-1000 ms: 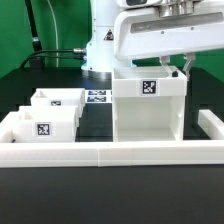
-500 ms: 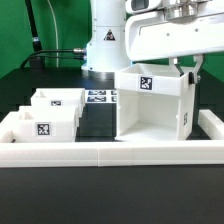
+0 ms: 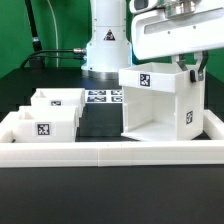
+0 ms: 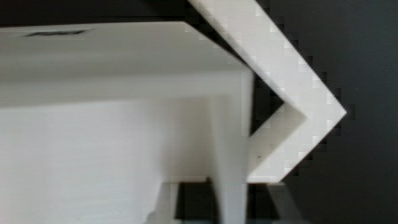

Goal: Assemble drawer

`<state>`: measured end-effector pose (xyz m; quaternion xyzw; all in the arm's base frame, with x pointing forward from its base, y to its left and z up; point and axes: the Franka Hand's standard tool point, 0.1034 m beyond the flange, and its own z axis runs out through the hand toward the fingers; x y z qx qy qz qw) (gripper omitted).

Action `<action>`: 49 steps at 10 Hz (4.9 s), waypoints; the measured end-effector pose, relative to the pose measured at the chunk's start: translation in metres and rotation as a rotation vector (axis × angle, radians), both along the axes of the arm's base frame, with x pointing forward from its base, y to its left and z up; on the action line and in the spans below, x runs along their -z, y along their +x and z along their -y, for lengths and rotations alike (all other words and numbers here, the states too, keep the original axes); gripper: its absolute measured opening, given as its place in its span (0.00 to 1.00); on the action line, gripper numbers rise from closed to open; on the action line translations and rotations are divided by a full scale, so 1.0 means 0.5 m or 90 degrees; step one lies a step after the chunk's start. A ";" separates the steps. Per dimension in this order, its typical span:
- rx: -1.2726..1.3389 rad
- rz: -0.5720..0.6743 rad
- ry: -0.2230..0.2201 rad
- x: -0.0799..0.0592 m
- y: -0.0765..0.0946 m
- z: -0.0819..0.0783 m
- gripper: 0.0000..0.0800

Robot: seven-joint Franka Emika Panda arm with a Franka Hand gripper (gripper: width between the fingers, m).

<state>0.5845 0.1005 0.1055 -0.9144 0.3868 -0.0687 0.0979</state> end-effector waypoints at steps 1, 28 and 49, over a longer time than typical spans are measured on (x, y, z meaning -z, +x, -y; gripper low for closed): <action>0.052 -0.004 0.016 -0.002 0.001 -0.001 0.06; 0.425 -0.086 0.135 0.002 0.121 -0.006 0.80; -0.448 -0.022 -0.065 -0.063 -0.001 0.237 0.81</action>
Offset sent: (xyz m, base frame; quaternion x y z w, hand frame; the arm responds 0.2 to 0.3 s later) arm -0.0091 -0.0253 -0.0065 -0.0750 0.0284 0.3231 0.9430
